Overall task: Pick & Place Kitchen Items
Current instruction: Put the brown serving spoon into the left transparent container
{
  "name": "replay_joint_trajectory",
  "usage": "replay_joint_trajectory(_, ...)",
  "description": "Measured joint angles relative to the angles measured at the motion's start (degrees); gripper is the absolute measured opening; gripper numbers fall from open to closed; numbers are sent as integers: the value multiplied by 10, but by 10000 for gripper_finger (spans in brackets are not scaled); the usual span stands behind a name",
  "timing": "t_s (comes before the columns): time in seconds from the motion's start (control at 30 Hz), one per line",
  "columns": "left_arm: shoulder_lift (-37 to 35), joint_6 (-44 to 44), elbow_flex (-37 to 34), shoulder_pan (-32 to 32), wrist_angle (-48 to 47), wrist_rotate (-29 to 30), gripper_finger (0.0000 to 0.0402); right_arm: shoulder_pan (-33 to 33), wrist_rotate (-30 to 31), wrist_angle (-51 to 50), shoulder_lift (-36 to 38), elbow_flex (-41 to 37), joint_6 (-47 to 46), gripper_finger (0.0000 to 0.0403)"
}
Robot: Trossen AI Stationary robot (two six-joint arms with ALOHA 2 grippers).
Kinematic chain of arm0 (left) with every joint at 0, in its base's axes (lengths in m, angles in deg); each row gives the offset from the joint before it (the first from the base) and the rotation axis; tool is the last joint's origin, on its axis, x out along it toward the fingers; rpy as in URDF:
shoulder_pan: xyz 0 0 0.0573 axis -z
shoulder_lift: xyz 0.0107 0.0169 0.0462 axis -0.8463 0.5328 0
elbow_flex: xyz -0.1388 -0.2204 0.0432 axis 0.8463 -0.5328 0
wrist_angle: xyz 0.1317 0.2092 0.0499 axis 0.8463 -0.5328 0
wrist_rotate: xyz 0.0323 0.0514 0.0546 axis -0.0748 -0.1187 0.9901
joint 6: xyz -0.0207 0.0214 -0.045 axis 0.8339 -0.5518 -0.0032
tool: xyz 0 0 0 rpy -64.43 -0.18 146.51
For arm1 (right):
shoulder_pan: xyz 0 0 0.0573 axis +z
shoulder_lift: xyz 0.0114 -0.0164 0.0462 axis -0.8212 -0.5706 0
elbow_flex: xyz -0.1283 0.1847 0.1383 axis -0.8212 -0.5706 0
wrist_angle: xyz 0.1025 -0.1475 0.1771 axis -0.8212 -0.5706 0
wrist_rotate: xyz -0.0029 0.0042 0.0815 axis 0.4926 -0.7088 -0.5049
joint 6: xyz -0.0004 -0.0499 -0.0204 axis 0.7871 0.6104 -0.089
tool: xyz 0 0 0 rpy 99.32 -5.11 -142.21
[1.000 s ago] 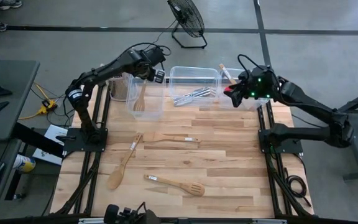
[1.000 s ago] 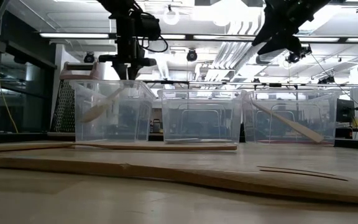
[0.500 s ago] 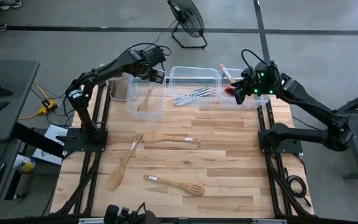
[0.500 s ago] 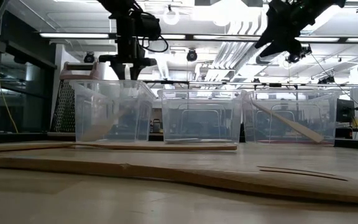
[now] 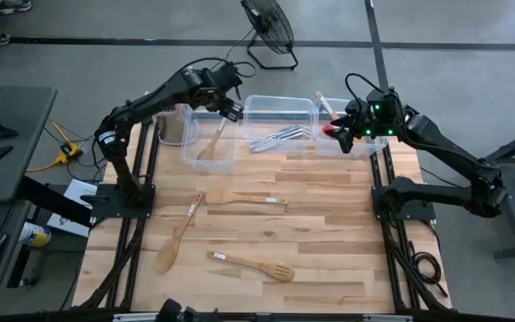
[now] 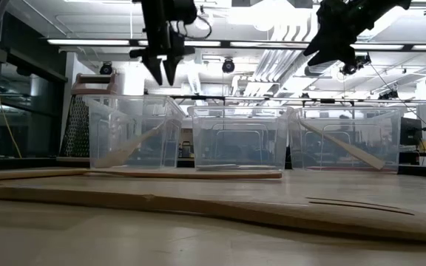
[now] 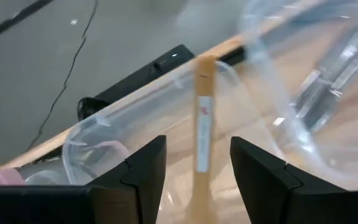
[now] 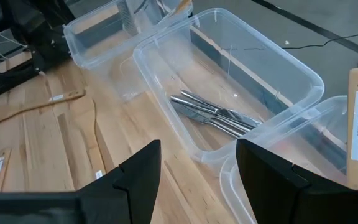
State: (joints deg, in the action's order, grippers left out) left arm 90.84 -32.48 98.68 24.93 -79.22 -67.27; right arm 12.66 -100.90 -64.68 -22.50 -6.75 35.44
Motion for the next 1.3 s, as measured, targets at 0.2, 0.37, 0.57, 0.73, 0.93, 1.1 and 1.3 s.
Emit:
replay_joint_trajectory(0.2,-11,43,12,40,-63,-14,175,0,4,-15,0,0,1,200)
replay_joint_trajectory(0.37,-26,95,12,90,-142,-9,175,0,9,-39,0,0,12,200)
replay_joint_trajectory(0.57,-53,190,12,158,-208,29,175,0,23,-47,0,0,21,200)
replay_joint_trajectory(0.73,-77,218,-28,195,-213,4,175,0,17,-47,0,0,26,200)
replay_joint_trajectory(0.93,-124,286,-141,233,-188,-28,175,0,16,-47,0,0,31,200)
replay_joint_trajectory(1.1,-177,351,-245,270,-131,-69,175,0,14,-48,0,0,33,200)
replay_joint_trajectory(1.3,-202,436,-327,320,-121,-125,175,0,14,-50,0,0,34,200)
